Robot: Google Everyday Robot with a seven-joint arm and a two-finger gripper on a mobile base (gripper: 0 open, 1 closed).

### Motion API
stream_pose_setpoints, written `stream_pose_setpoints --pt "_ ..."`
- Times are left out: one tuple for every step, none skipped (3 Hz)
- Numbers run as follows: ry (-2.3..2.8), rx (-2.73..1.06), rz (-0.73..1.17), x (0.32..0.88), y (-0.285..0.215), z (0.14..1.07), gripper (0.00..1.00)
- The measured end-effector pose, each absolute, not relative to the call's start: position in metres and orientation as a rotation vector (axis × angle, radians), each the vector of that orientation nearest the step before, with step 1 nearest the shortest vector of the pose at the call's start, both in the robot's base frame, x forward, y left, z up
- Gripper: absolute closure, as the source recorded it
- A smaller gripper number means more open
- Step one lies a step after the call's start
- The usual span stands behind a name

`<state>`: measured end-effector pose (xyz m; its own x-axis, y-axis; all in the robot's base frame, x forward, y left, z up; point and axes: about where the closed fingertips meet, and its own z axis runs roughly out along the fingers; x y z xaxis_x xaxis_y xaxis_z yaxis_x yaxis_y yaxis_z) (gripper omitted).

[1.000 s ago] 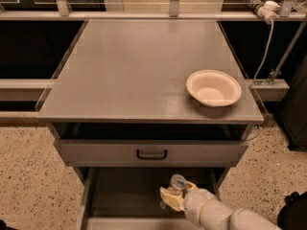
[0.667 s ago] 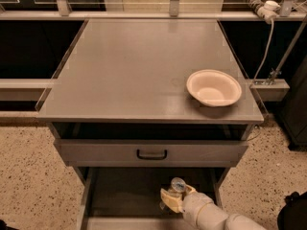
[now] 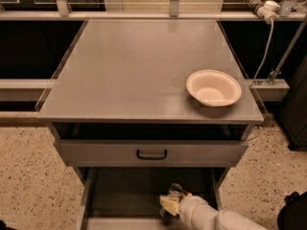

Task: Place redbull can into middle drawer

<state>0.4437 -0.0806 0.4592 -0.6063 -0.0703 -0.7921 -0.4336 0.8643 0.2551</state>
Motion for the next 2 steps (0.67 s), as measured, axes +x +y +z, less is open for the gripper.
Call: stream_pose_setpoints --pt "2.186 -0.37 0.545 0.4432 -0.079 0.4564 0.81" --pt "2.186 -0.37 0.545 0.4432 -0.079 0.4564 0.58"
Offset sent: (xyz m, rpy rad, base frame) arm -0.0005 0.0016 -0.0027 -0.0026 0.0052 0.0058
